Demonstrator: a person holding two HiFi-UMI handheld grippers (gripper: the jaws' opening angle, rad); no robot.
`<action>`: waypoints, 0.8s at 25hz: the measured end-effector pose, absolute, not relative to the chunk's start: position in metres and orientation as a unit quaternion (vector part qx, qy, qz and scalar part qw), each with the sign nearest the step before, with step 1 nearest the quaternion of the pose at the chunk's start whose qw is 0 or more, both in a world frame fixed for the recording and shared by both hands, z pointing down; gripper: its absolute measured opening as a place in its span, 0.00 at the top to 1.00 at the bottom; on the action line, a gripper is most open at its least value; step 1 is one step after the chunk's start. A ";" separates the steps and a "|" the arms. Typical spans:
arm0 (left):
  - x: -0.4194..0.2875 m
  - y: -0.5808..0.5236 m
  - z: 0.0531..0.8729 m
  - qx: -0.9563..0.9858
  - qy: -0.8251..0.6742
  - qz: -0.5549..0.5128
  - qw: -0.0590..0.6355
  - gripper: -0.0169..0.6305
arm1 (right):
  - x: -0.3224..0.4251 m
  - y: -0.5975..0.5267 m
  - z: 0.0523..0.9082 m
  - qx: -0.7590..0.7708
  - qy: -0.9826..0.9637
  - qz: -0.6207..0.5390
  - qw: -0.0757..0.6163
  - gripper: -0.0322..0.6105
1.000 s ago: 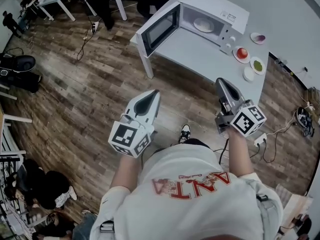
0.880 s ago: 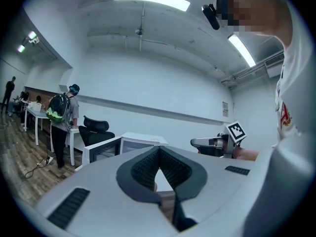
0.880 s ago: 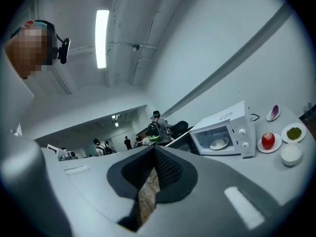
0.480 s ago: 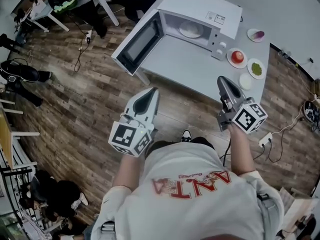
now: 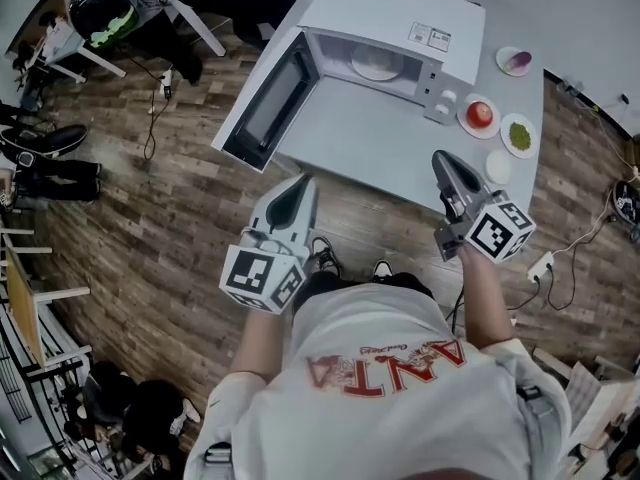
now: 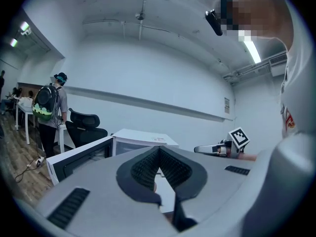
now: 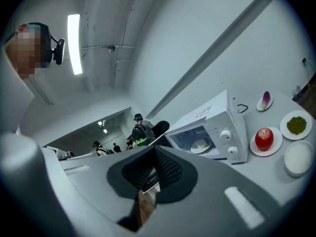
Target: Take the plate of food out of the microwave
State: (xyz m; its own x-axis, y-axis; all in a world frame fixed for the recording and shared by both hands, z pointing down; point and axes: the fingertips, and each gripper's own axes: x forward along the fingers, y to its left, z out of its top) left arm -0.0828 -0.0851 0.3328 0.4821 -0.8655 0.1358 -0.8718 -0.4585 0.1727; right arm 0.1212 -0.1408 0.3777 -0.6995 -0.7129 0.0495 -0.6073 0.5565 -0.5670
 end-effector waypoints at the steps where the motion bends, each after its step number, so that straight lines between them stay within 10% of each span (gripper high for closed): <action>1: -0.087 -0.092 0.335 0.857 -0.504 0.013 0.111 0.96 | 0.118 -0.145 0.377 -0.383 0.875 -0.281 0.093 0.95; 20: -0.123 -0.211 0.356 0.907 -0.403 0.028 0.117 0.96 | 0.077 -0.210 0.395 -0.491 0.812 -0.295 0.108 0.95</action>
